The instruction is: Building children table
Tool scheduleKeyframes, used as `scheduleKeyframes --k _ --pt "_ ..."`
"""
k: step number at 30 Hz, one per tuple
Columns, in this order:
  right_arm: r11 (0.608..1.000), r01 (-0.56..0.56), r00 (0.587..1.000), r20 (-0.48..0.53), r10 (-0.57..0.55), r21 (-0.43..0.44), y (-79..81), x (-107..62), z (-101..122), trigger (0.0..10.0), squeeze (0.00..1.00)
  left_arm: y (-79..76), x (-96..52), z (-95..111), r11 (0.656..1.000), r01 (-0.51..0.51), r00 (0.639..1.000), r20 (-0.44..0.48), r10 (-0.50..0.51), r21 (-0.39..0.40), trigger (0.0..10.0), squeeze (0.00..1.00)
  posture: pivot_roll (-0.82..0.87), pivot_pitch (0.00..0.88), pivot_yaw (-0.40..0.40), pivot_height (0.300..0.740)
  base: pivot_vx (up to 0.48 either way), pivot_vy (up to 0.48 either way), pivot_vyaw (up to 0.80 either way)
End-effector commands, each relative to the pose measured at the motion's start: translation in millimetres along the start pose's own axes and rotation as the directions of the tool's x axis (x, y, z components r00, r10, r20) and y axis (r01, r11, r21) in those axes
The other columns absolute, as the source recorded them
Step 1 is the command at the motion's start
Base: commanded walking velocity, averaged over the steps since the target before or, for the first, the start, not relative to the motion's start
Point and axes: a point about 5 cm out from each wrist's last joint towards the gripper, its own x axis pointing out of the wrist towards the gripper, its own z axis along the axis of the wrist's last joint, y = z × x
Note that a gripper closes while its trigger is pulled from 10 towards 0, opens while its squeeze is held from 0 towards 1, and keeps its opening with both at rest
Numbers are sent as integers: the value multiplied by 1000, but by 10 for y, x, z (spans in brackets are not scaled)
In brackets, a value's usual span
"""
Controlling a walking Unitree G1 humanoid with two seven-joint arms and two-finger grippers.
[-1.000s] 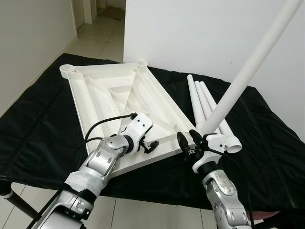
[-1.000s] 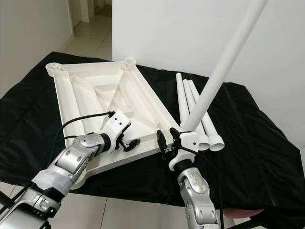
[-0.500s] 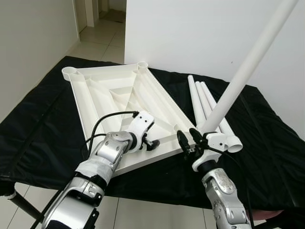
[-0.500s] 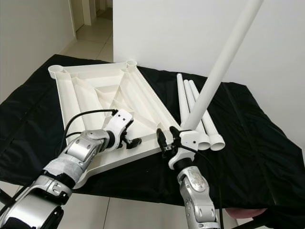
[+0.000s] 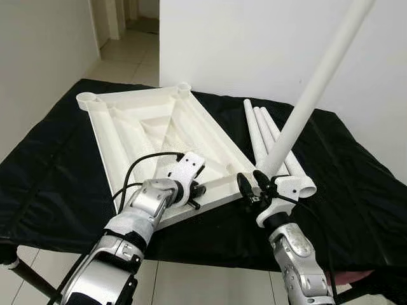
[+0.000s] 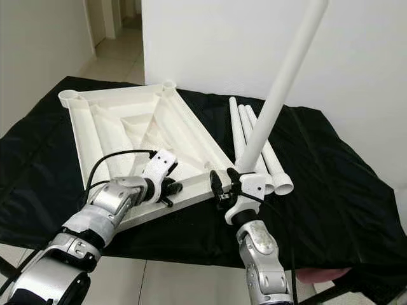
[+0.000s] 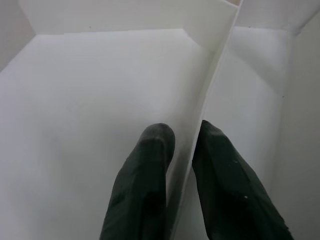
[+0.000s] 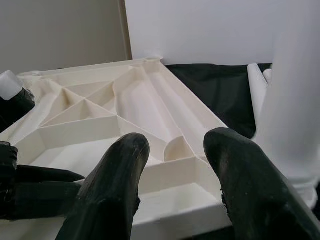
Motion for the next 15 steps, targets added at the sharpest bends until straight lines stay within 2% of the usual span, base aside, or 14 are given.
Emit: scheduleKeyframes --k 1,3,7,8,11,14,15 --pt "1000 20 1000 4 -20 -12 -45 6 4 10000 0 366 -96 -61 900 -434 901 -33 433 -41 0 0 -2 0 -79 740 0 0 0" --pt "1000 21 1000 3 -21 -11 -45 8 0 10000 0 403 -108 -52 886 -459 888 -30 459 -57 0 0 -2 0 -79 740 0 0 0" --pt "1000 21 1000 2 -21 -12 -41 5 -4 10000 0 548 -178 26 832 -544 837 -1 547 -109 0 0 -2 0 -80 740 0 0 0" --pt "1000 21 1000 2 -21 -12 -41 5 -4 10000 0 548 -178 26 832 -544 837 -1 547 -109 0 0 -2 0 -80 740 0 0 0" --pt "1000 21 1000 2 -21 -15 -40 2 -6 10000 0 637 -225 67 801 -584 807 12 590 -136 0 0 -4 0 -78 740 0 0 0" --pt "1000 22 1000 2 -22 -15 -39 1 -7 10000 0 656 -233 73 796 -589 803 13 596 -141 0 0 -4 0 -77 740 0 0 0" --pt "1000 22 1000 2 -22 -16 -37 0 -7 10000 0 691 -256 86 781 -607 788 16 616 -147 0 0 -6 0 -75 740 0 0 0"
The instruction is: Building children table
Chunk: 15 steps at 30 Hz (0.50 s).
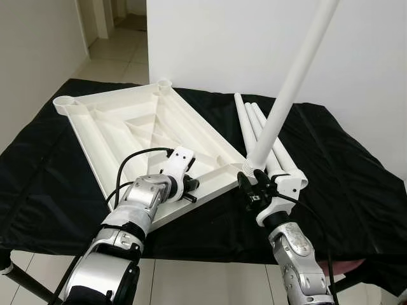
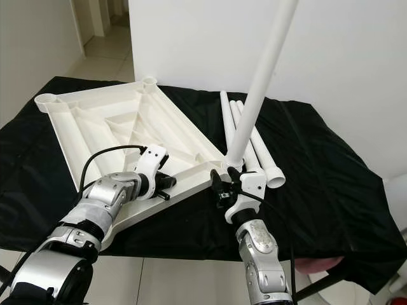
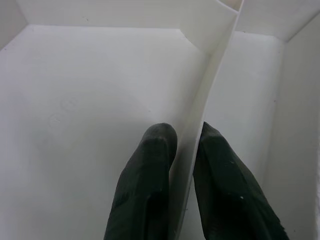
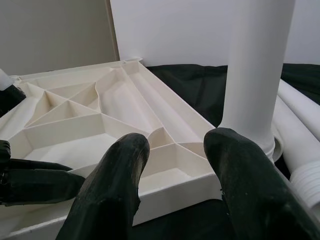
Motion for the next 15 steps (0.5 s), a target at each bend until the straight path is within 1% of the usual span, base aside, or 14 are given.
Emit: scheduleKeyframes --k 1,2,3,4,5,6,7,8,9,11,12,13,14,15 --pt "1000 14 1000 -8 -14 -11 -25 -17 -21 10000 0 531 -239 168 799 -597 795 80 601 -78 0 0 -8 0 -70 740 0 0 0" --pt "1000 14 1000 -8 -14 -11 -25 -17 -21 10000 0 531 -239 168 799 -597 795 80 601 -78 0 0 -8 0 -70 740 0 0 0" --pt "1000 16 1000 -8 -16 -11 -23 -20 -22 10000 0 577 -279 190 774 -625 769 91 633 -103 0 0 -8 0 -70 740 0 0 0" --pt "1000 18 1000 -8 -18 -11 -22 -22 -22 10000 0 607 -305 204 757 -643 751 97 653 -120 0 0 -9 0 -70 740 0 0 0" --pt "1000 18 1000 -8 -18 -11 -22 -22 -22 10000 0 607 -305 204 757 -643 751 97 653 -120 0 0 -9 0 -70 740 0 0 0" --pt "1000 20 1000 -8 -20 -11 -22 -25 -21 10000 0 634 -336 214 735 -663 728 103 677 -142 0 0 -11 0 -68 740 0 0 0" --pt "1000 21 1000 -7 -21 -11 -22 -26 -21 10000 0 648 -354 218 722 -675 715 106 691 -154 0 0 -11 0 -68 740 0 0 0" --pt "1000 21 1000 -7 -21 -11 -22 -26 -21 10000 0 648 -354 218 722 -675 715 106 691 -154 0 0 -11 0 -68 740 0 0 0" --pt "1000 22 1000 -8 -23 -12 -20 -32 -23 10000 0 655 -398 273 700 -692 689 126 714 -176 0 0 -9 0 -69 740 0 0 0" --pt "1000 22 1000 -8 -23 -12 -20 -32 -23 10000 0 655 -398 273 700 -692 689 126 714 -176 0 0 -9 0 -69 740 0 0 0" --pt "1000 22 1000 -9 -23 -12 -20 -33 -25 10000 0 631 -404 300 700 -691 688 134 713 -179 0 0 -9 0 -69 740 0 0 0" --pt "1000 22 1000 -11 -22 -13 -20 -33 -29 10000 0 583 -401 339 711 -681 695 150 703 -178 0 0 -9 0 -69 740 0 0 0" --pt "1000 22 1000 -11 -22 -13 -20 -33 -29 10000 0 583 -401 339 711 -681 695 150 703 -178 0 0 -9 0 -69 740 0 0 0" --pt "1000 21 1000 -12 -21 -13 -20 -30 -31 10000 0 530 -397 381 720 -670 700 168 694 -178 0 0 -9 0 -69 740 0 0 0"
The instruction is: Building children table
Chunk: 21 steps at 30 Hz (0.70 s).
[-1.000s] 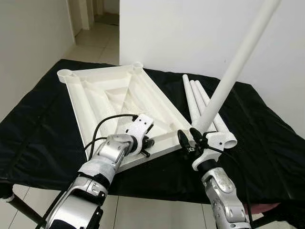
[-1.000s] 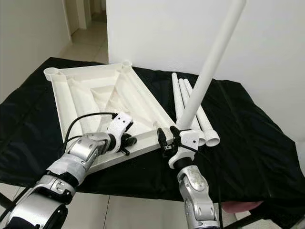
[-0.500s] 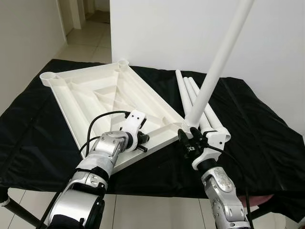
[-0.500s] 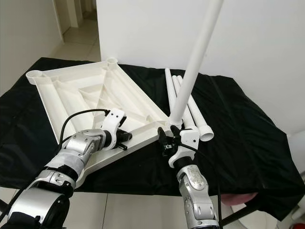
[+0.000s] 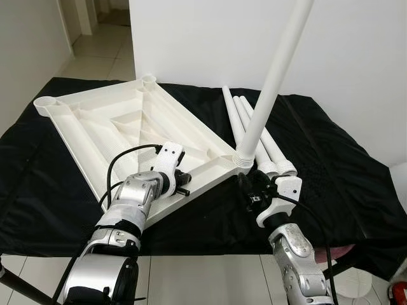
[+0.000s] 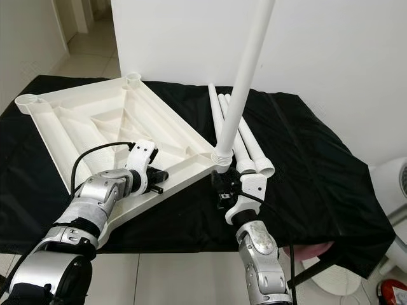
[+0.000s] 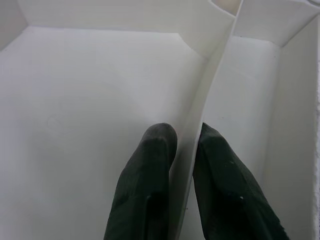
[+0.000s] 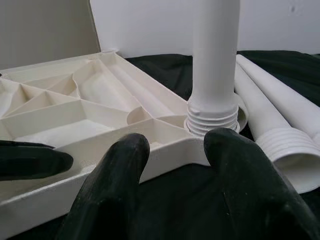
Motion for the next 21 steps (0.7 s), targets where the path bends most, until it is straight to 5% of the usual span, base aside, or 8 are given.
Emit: scheduleKeyframes --k 1,13,14,15,16,19,20,21 --pt "1000 5 1000 -4 -5 -13 -10 -7 -12 10000 0 350 -244 384 777 -624 761 166 628 -83 0 0 -6 0 -70 740 0 0 0" --pt "1000 8 1000 -6 -8 -10 10 -27 -22 10000 0 307 -245 369 770 -630 753 163 638 -104 0 0 -8 0 -59 740 0 0 0" --pt "1000 8 1000 -6 -8 -9 13 -30 -25 10000 0 271 -225 359 784 -614 768 156 621 -96 5725 0 -10 0 -57 740 0 0 0" --pt "1000 8 1000 -6 -8 -9 13 -30 -25 10000 0 271 -225 359 784 -614 768 156 621 -96 5725 0 -10 0 -57 740 0 0 0" --pt "1000 8 1000 -7 -8 -8 16 -33 -28 10000 0 218 -196 356 809 -582 794 154 588 -86 10000 459 -10 0 -57 740 0 0 0" --pt "1000 8 1000 -8 -8 -8 17 -34 -31 10000 0 186 -179 356 824 -561 809 155 567 -81 10000 459 -10 0 -57 740 0 0 0" --pt "1000 9 1000 -8 -9 -9 18 -36 -32 10000 0 151 -166 366 840 -538 824 161 543 -75 10000 1000 -11 0 -54 740 0 0 0" --pt "1000 10 1000 -9 -10 -9 18 -41 -34 10000 0 103 -144 382 862 -503 847 168 505 -55 10000 1000 -12 0 -53 740 0 0 0"
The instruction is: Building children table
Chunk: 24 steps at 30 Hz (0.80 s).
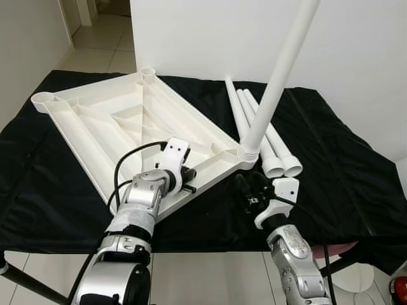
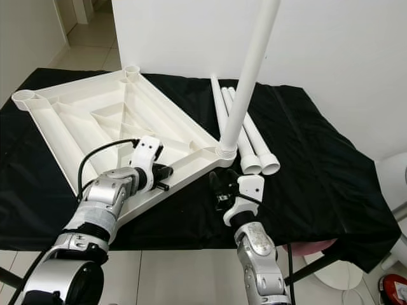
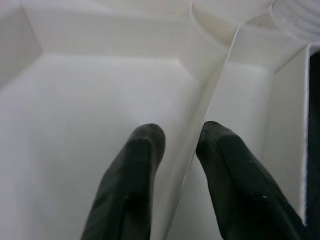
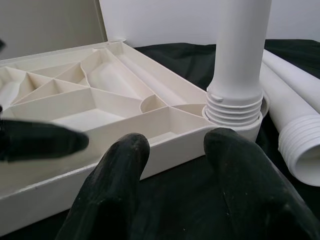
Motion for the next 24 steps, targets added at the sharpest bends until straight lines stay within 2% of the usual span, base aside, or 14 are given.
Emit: scheduleKeyframes --k 1,2,3,4,10,18,24 --pt "1000 17 1000 4 -17 -5 -26 -30 -1 10000 0 186 -78 267 889 -458 884 115 454 13 10000 686 -12 0 -53 740 0 0 0" --pt "1000 17 1000 4 -17 -5 -26 -30 -1 10000 0 186 -78 267 889 -458 884 115 454 13 10000 686 -12 0 -53 740 0 0 0" --pt "1000 17 1000 3 -17 -5 -25 -36 -5 10000 0 132 -60 301 909 -415 903 136 407 33 10000 0 -12 0 -53 740 0 0 0" --pt "1000 17 1000 2 -17 -4 -24 -39 -8 10000 0 81 -46 332 926 -374 919 155 361 59 10000 0 -11 0 -52 740 0 0 0" --pt "1000 13 1000 -2 -13 -2 -15 -39 -18 10000 0 -46 -34 400 955 -272 950 192 248 115 10000 0 -8 0 -53 740 0 0 0" --pt "1000 13 1000 -3 -13 -2 -14 -35 -17 10000 0 61 -55 378 934 -334 935 171 311 125 10000 0 -6 0 -55 740 0 0 0" --pt "1000 19 1000 2 -19 -5 -24 -44 -11 10000 0 243 -64 252 904 -404 914 104 392 142 10000 0 -6 0 -55 740 0 0 0"
